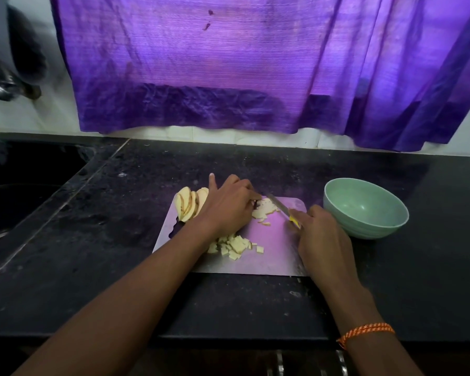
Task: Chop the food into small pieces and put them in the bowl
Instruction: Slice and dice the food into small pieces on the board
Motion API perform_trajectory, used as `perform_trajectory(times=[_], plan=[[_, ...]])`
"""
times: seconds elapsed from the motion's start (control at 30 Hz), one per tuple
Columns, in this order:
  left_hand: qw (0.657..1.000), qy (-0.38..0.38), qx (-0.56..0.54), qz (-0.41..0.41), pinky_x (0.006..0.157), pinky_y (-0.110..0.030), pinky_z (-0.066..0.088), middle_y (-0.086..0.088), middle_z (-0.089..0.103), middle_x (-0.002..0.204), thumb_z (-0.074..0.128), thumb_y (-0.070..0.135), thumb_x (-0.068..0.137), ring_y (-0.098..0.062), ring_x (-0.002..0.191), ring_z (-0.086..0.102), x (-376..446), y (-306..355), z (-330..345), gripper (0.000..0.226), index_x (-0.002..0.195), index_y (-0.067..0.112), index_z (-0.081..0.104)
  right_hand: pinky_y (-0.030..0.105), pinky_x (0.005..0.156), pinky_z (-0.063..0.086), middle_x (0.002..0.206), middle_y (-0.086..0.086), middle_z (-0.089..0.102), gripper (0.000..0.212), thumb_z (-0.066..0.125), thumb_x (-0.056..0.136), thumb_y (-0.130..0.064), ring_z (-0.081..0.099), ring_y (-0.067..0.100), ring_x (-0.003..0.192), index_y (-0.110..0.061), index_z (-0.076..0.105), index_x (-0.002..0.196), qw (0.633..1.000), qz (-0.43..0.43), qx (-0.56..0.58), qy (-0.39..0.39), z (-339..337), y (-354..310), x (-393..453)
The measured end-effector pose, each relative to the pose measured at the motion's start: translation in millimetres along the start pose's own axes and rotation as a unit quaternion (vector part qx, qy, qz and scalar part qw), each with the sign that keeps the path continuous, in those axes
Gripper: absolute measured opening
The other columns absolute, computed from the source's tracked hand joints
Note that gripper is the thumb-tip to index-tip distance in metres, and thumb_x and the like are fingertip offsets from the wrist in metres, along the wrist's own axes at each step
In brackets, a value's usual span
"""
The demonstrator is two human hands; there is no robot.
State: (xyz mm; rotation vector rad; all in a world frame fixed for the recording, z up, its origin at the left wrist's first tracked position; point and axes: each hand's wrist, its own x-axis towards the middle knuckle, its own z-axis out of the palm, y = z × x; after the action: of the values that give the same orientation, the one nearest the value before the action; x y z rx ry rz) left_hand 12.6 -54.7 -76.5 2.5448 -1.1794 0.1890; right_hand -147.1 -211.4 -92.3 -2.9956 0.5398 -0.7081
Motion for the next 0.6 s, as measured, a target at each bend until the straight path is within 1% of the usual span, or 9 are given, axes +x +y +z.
perform_trajectory(times=[0.07, 0.17, 0.23, 0.3, 0.33, 0.4, 0.5, 0.53, 0.6], plan=[[0.999, 0.012, -0.031, -0.006, 0.124, -0.074, 0.007, 0.013, 0.066, 0.125, 0.054, 0.024, 0.105, -0.013, 0.129, 0.041, 1.3, -2.0, -0.1, 0.034, 0.129, 0.033, 0.076, 0.03, 0.06, 0.033, 0.099, 0.001, 0.054, 0.041, 0.061, 0.097, -0.016, 0.053, 0.02, 0.086, -0.029, 0.064, 0.136, 1.0, 0.002, 0.004, -0.001, 0.5, 0.4, -1.6], [0.997, 0.036, -0.062, -0.013, 0.125, -0.068, 0.014, 0.014, 0.071, 0.112, 0.06, 0.027, 0.099, -0.008, 0.121, 0.043, 2.5, -4.2, -0.2, 0.028, 0.114, 0.035, 0.082, 0.027, 0.062, 0.032, 0.099, 0.0, 0.055, 0.042, 0.063, 0.097, -0.018, 0.052, 0.017, 0.085, -0.031, 0.065, 0.137, 1.0, -0.011, 0.017, 0.006, 1.8, 3.5, -2.5], [0.995, 0.046, -0.088, -0.014, 0.124, -0.067, 0.021, 0.02, 0.074, 0.097, 0.062, 0.029, 0.095, -0.004, 0.111, 0.052, 3.2, -6.1, -0.8, 0.025, 0.099, 0.033, 0.086, 0.026, 0.065, 0.032, 0.101, -0.001, 0.056, 0.041, 0.059, 0.098, -0.022, 0.054, 0.017, 0.088, -0.034, 0.064, 0.137, 0.999, -0.017, 0.038, -0.001, 5.1, 7.9, -2.4], [0.99, 0.062, -0.127, -0.009, 0.114, -0.065, 0.04, 0.025, 0.075, 0.079, 0.063, 0.029, 0.09, -0.001, 0.09, 0.065, 2.8, -8.2, -3.8, 0.024, 0.082, 0.03, 0.086, 0.025, 0.068, 0.034, 0.103, -0.004, 0.055, 0.04, 0.057, 0.1, -0.026, 0.054, 0.016, 0.091, -0.037, 0.064, 0.137, 0.997, -0.025, 0.067, -0.013, 7.7, 10.9, -3.1], [0.987, 0.068, -0.148, -0.007, 0.107, -0.059, 0.049, 0.027, 0.074, 0.074, 0.063, 0.029, 0.088, -0.001, 0.079, 0.068, 2.6, -8.4, -6.1, 0.024, 0.079, 0.029, 0.086, 0.025, 0.069, 0.035, 0.102, -0.005, 0.054, 0.04, 0.06, 0.099, -0.025, 0.054, 0.016, 0.091, -0.038, 0.065, 0.135, 0.996, -0.033, 0.08, -0.017, 7.8, 11.2, -4.1], [0.98, 0.073, -0.183, -0.012, 0.095, -0.044, 0.058, 0.023, 0.074, 0.07, 0.063, 0.027, 0.089, -0.004, 0.068, 0.071, 3.1, -10.2, -10.4, 0.024, 0.079, 0.029, 0.085, 0.028, 0.067, 0.038, 0.097, -0.006, 0.054, 0.041, 0.066, 0.094, -0.015, 0.054, 0.017, 0.088, -0.037, 0.07, 0.129, 0.992, -0.055, 0.115, -0.02, 6.1, 10.6, -7.4], [0.976, 0.105, -0.189, -0.031, 0.072, -0.028, 0.057, 0.017, 0.073, 0.068, 0.064, 0.023, 0.096, -0.009, 0.062, 0.069, 3.9, -16.4, -16.3, 0.024, 0.085, 0.027, 0.085, 0.031, 0.063, 0.04, 0.088, -0.006, 0.052, 0.045, 0.065, 0.089, -0.001, 0.053, 0.017, 0.08, -0.032, 0.075, 0.12, 0.983, -0.047, 0.176, -0.007, 0.0, 13.0, -9.2], [0.975, 0.116, -0.185, -0.035, 0.068, -0.025, 0.054, 0.017, 0.073, 0.067, 0.064, 0.023, 0.097, -0.01, 0.06, 0.067, 4.4, -19.7, -16.9, 0.025, 0.085, 0.028, 0.085, 0.03, 0.061, 0.038, 0.086, -0.006, 0.05, 0.044, 0.065, 0.089, 0.0, 0.051, 0.016, 0.077, -0.031, 0.075, 0.119, 0.983, -0.04, 0.181, 0.004, 0.5, 14.7, -9.0], [0.976, 0.119, -0.178, -0.036, 0.065, -0.021, 0.047, 0.018, 0.072, 0.067, 0.065, 0.026, 0.097, -0.008, 0.06, 0.065, 3.5, -24.7, -17.8, 0.024, 0.083, 0.029, 0.085, 0.029, 0.063, 0.034, 0.085, -0.008, 0.047, 0.037, 0.068, 0.092, -0.005, 0.05, 0.015, 0.078, -0.03, 0.075, 0.118, 0.984, -0.048, 0.171, 0.011, 3.8, 15.3, -11.5]])
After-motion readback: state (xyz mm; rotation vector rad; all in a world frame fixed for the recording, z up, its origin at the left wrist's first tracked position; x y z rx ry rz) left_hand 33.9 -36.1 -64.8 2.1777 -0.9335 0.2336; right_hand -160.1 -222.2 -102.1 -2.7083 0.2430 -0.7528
